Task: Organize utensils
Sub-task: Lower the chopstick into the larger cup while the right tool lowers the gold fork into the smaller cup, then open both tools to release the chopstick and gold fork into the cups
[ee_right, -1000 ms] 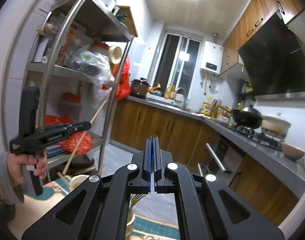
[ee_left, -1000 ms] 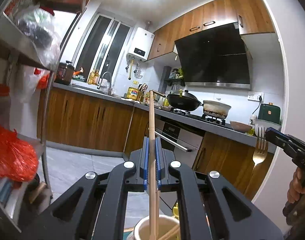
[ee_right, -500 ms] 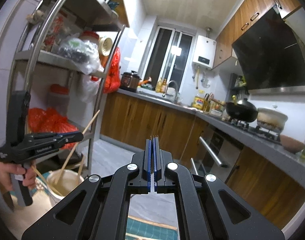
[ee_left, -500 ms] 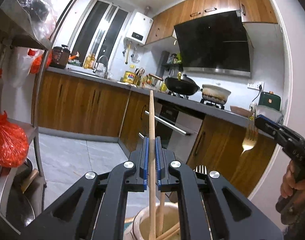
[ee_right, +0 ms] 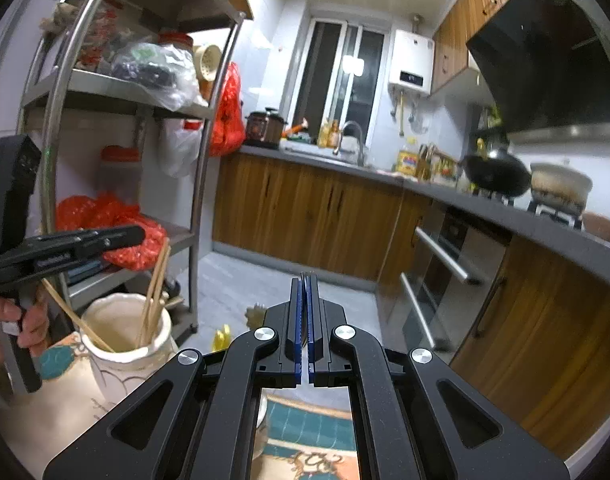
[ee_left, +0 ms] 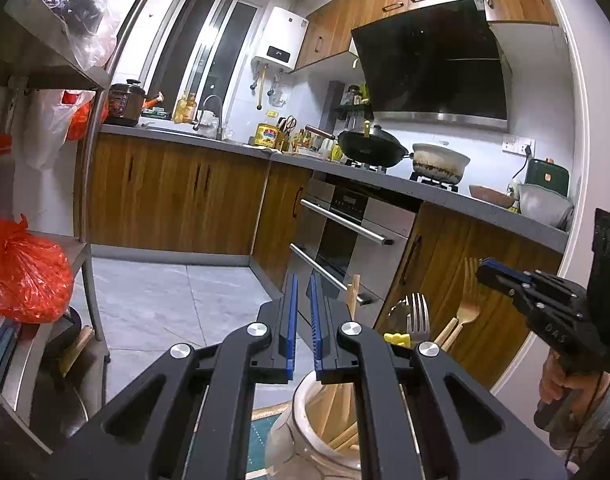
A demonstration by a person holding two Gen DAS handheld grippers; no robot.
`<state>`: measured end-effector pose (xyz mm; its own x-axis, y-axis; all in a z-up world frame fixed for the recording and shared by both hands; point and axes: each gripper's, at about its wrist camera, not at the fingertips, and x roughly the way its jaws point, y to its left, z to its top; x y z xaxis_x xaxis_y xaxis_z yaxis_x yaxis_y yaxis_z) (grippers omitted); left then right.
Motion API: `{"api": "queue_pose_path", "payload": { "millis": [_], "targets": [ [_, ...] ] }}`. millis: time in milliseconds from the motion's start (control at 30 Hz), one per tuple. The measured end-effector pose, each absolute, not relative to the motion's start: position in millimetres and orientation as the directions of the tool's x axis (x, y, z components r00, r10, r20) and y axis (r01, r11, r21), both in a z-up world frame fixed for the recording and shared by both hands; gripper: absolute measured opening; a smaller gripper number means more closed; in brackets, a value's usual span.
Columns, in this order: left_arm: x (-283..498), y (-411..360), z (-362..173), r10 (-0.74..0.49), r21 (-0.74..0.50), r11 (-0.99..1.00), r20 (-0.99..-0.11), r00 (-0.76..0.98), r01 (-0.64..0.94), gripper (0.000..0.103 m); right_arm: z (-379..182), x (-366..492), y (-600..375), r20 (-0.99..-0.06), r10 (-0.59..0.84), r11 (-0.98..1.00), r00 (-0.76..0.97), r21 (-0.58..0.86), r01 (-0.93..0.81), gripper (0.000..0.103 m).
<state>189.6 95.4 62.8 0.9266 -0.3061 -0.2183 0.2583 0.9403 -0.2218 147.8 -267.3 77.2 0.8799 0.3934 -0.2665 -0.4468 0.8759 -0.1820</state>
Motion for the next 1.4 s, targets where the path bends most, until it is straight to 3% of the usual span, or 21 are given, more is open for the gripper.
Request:
{"api": "queue_pose_path", "payload": {
  "millis": [233,267,367,467,567,800,867,900,967,1167,1400],
  "targets": [
    [183.5,90.7,65.1,-0.3,-0.19,0.947,-0.231,0.926,0.26,0.006,72.5,159.6,-278.4,-0.3,0.369,0.899,0.88,-0.125,-0.419,0.004],
    [182.1,90.1,66.2,-0.296,-0.183,0.949,-0.231,0.927,0.257,0.006,72.4,162.0,-280.1,-0.311,0.372,0.899,0.874,-0.113,-0.423,0.008],
    [177.0,89.6,71.0,-0.285,-0.167,0.953,-0.231,0.93,0.251,0.006,72.2,164.7,-284.5,-0.329,0.382,0.899,0.863,-0.086,-0.431,0.032],
    [170.5,90.8,77.2,-0.281,-0.155,0.956,-0.229,0.932,0.25,0.007,75.1,158.4,-287.9,-0.312,0.389,0.898,0.867,-0.083,-0.432,0.033],
    [157.9,93.2,85.2,-0.27,-0.132,0.96,-0.23,0.935,0.245,0.01,80.2,148.1,-292.0,-0.298,0.4,0.896,0.867,-0.073,-0.438,0.052],
    [118.4,97.4,87.9,-0.249,-0.12,0.967,-0.247,0.936,0.226,0.048,71.3,113.2,-305.9,-0.305,0.431,0.884,0.849,-0.048,-0.466,0.08],
    [106.3,94.0,84.8,-0.243,-0.114,0.969,-0.256,0.936,0.221,0.067,60.9,103.2,-307.3,-0.329,0.445,0.874,0.833,-0.043,-0.484,0.087],
    [100.4,91.3,83.1,-0.24,-0.107,0.97,-0.256,0.936,0.219,0.071,55.4,98.4,-307.3,-0.339,0.451,0.869,0.826,-0.044,-0.493,0.091],
    [87.2,84.4,79.5,-0.228,-0.089,0.973,-0.254,0.94,0.212,0.082,47.0,91.2,-307.0,-0.353,0.454,0.864,0.818,-0.047,-0.501,0.094],
    [56.7,64.2,69.1,-0.214,-0.068,0.977,-0.235,0.948,0.203,0.097,24.3,77.0,-308.9,-0.38,0.453,0.866,0.806,-0.027,-0.5,0.097],
    [50.4,45.1,40.0,-0.184,-0.041,0.983,-0.26,0.948,0.179,0.097,7.1,65.8,-308.8,-0.34,0.448,0.873,0.827,-0.033,-0.486,0.098]
  ]
}}
